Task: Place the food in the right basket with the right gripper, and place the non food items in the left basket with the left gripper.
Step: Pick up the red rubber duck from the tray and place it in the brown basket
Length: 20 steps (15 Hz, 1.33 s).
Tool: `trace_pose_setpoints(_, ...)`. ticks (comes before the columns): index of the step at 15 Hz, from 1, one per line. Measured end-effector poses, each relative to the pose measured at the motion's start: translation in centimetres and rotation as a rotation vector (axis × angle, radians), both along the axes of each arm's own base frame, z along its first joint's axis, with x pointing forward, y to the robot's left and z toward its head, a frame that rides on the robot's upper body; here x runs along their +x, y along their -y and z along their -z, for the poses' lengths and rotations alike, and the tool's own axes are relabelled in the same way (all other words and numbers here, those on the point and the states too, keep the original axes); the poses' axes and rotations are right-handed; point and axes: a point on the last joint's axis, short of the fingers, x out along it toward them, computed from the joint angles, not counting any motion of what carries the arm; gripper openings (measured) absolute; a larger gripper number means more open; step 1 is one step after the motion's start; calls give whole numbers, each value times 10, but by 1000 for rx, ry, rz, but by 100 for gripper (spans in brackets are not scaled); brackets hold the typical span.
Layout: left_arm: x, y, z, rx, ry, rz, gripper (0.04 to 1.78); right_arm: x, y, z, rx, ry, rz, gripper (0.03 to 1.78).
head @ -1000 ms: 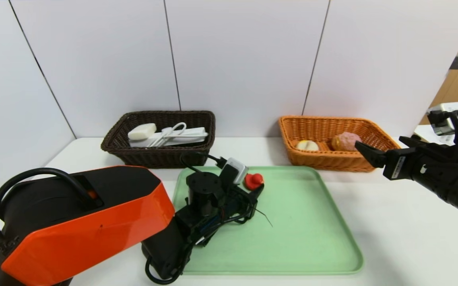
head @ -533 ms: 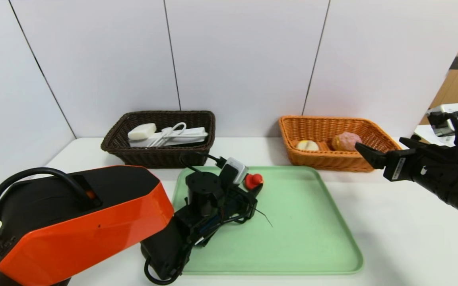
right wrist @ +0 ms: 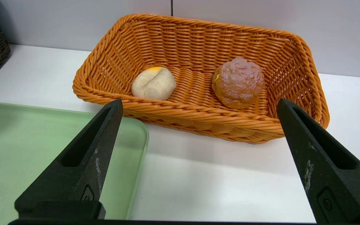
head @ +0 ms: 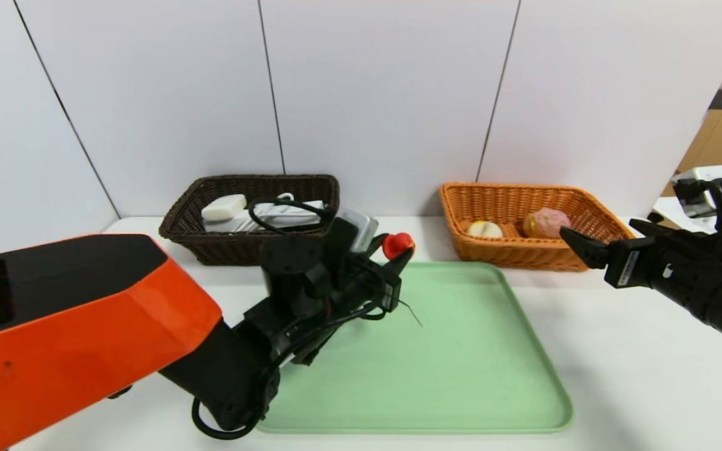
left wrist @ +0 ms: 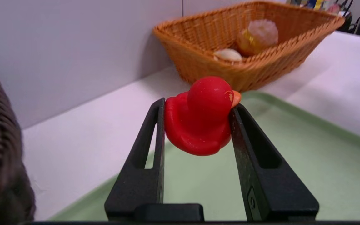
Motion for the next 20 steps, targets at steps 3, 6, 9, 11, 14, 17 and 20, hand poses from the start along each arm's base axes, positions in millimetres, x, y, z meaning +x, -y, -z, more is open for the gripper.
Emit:
trace_pose_setpoints(3, -7, -26, -42, -46, 55, -38, 63, -1, 0, 1, -1, -6, 0, 169)
trace_pose_setpoints(6, 12, -86, -73, -48, 89, -136, 61, -2, 0, 3, -3, -12, 0, 169)
trace_pose_setpoints(9, 36, -153, -96, -25, 108, -232, 60, -3, 0, 3, -5, 8, 0, 169)
trace_pose_setpoints(11, 48, -181, -110, -2, 74, -265, 57, -3, 0, 3, -10, 9, -1, 169)
trace_pose_setpoints(14, 58, -198, -119, 53, -61, -296, 55, -5, 1, 2, -8, 13, -1, 169)
trace_pose_setpoints(17, 62, -201, -122, 143, -221, -302, 54, -10, 1, 3, -7, 14, -1, 169)
trace_pose_setpoints(20, 67, -201, -125, 213, -374, -311, 54, -13, 2, 2, -6, 16, 0, 169)
